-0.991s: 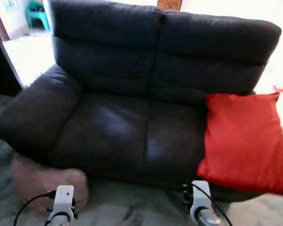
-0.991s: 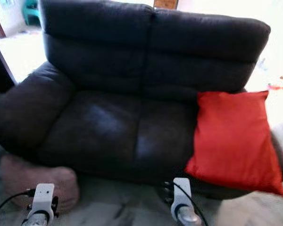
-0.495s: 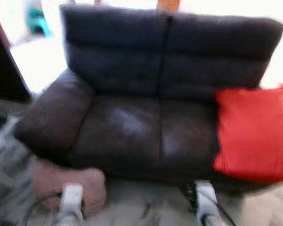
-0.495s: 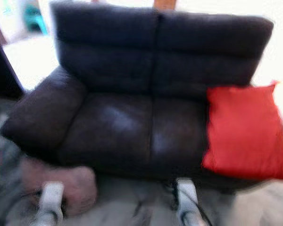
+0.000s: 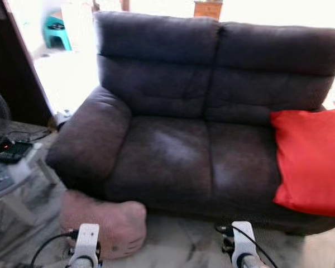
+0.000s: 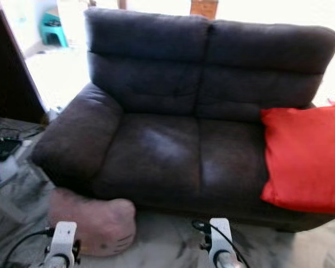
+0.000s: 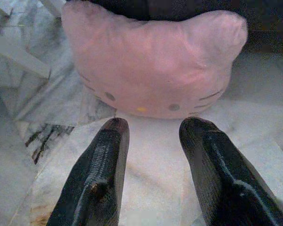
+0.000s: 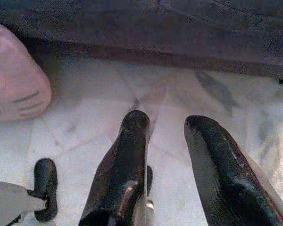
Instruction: Move the pillow to the sofa from floor
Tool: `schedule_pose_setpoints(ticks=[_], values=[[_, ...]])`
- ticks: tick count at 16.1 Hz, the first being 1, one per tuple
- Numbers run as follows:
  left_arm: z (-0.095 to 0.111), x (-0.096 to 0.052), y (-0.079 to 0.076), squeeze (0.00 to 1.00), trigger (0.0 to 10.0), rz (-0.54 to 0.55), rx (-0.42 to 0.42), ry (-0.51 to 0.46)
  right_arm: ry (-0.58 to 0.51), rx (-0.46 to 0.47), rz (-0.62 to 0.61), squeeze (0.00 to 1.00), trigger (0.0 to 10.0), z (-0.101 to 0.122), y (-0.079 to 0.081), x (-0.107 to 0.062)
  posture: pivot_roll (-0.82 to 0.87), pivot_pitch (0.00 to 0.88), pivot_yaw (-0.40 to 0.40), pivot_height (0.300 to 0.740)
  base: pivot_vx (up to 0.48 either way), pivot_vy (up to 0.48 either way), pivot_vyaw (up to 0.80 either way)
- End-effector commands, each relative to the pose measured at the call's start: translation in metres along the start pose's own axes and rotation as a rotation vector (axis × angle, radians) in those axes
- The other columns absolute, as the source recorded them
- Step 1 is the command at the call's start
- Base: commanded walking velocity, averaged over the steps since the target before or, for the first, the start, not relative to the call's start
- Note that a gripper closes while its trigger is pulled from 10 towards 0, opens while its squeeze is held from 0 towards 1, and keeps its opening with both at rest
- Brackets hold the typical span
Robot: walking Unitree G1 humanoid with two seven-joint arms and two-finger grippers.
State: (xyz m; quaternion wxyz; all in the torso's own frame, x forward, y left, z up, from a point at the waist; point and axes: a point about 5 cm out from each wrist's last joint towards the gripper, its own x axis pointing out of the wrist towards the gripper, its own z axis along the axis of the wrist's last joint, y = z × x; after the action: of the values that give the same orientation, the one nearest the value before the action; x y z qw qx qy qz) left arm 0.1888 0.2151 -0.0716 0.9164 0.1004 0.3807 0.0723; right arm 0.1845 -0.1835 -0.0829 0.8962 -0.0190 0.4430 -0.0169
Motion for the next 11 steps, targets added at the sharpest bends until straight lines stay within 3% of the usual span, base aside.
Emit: schedule_pose_setpoints(ticks=[1,11], values=[[0.0,0.001,0.003,0.0,10.0,-0.021,0.028,0.013,-0.015,0.019,-0.006,0.0,10.0,0.006,0.002,0.001,0.11,0.023,-0.065,0.74,0.0,0.401,0.0],[0.014,0.006,0.013,0.0,10.0,-0.067,0.064,-0.004,-0.021,0.095,-0.013,0.0,10.0,0.008,0.015,0.002,0.11,0.03,0.003,0.74,0.0,0.399,0.0]])
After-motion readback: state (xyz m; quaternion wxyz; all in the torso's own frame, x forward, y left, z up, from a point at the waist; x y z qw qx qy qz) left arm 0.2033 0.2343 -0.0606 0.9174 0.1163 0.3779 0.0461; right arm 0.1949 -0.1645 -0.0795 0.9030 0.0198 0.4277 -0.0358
